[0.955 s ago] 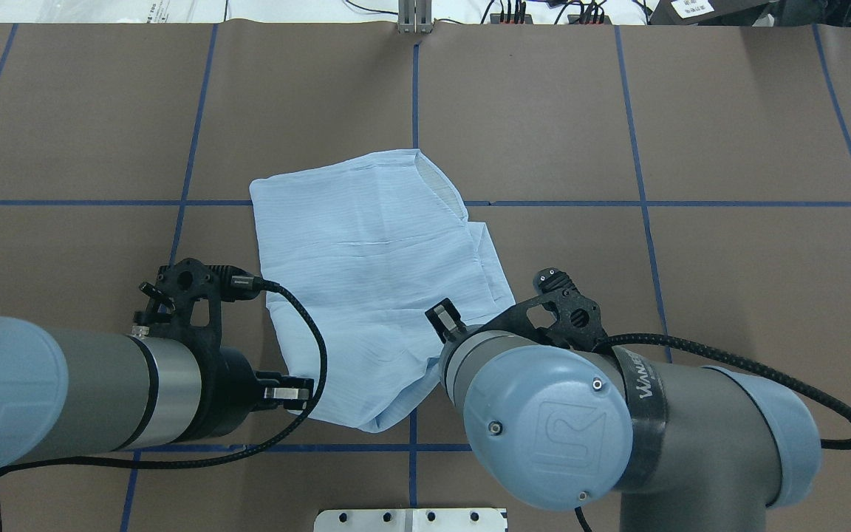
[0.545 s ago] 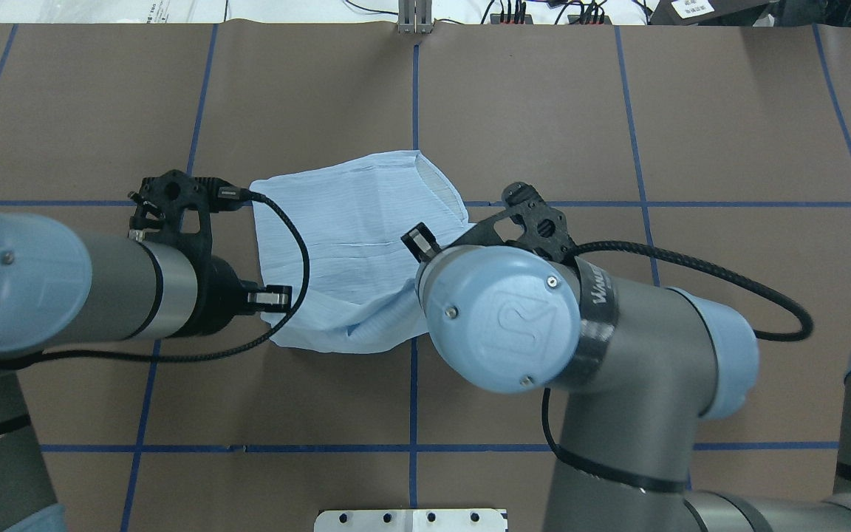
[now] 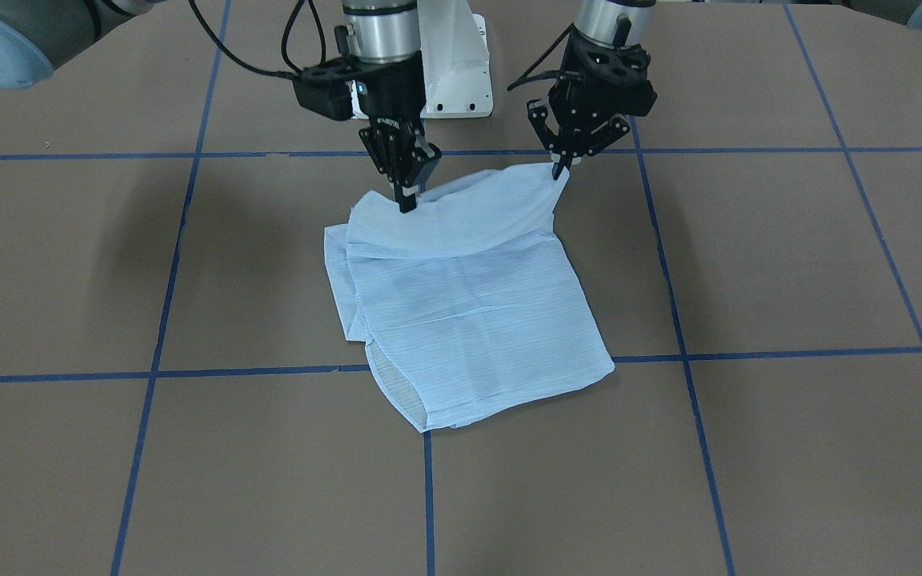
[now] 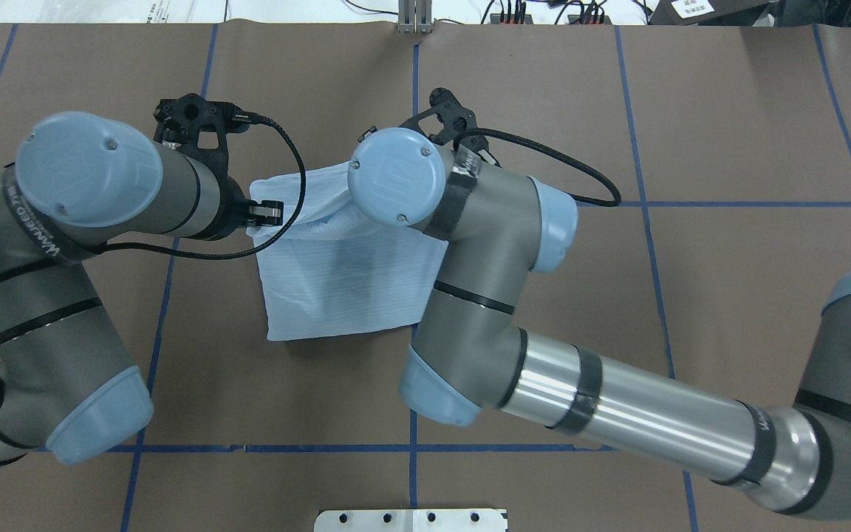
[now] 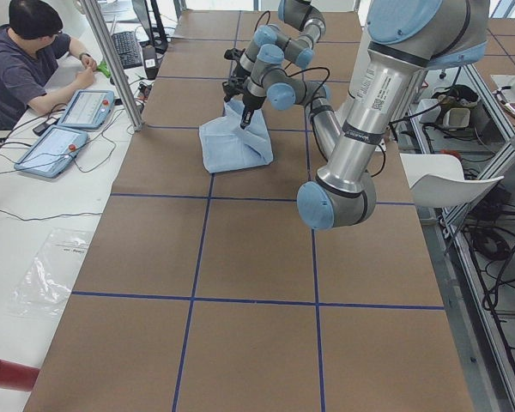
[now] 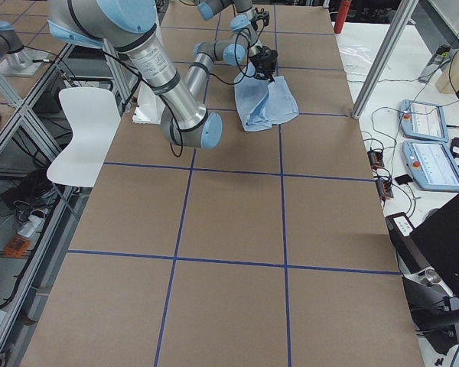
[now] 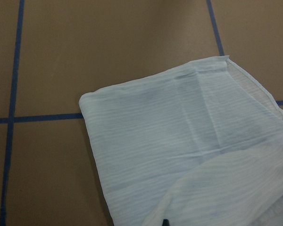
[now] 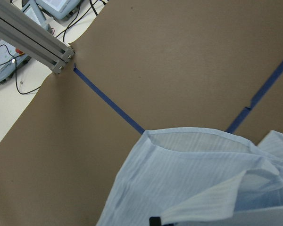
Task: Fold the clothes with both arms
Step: 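Lift the near edge with both grippers and fold it over the far half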
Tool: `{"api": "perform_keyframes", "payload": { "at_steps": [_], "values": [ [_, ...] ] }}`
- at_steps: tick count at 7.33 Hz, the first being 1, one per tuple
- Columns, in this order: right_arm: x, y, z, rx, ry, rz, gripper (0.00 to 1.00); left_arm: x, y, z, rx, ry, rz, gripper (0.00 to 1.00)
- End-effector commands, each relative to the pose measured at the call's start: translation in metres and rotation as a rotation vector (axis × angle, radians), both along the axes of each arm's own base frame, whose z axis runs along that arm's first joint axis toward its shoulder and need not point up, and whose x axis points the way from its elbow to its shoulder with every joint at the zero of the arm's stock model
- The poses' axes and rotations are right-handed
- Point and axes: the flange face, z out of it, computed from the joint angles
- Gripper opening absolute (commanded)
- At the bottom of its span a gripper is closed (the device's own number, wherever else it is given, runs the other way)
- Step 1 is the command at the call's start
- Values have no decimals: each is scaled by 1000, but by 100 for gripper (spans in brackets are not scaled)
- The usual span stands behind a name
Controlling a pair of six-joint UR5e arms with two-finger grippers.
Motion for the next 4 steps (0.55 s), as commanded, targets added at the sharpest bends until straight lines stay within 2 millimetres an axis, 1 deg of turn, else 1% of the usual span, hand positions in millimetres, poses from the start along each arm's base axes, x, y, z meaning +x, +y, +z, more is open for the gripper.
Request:
{"api": "perform_keyframes", "payload": {
  "at_steps": [1, 2, 3, 4],
  "values": [
    [-31, -58, 12, 15, 20, 27, 0, 19, -49, 44, 12, -14, -30, 0],
    [-31, -63, 18, 12, 33, 30, 0, 27, -72, 57, 33, -17, -35, 0],
    [-35, -66, 26, 5, 48, 28, 0, 37, -95, 69, 35, -24, -48, 0],
    [-42, -70, 36, 9, 43, 28, 0, 47, -112, 81, 37, -31, -52, 0]
  ]
}}
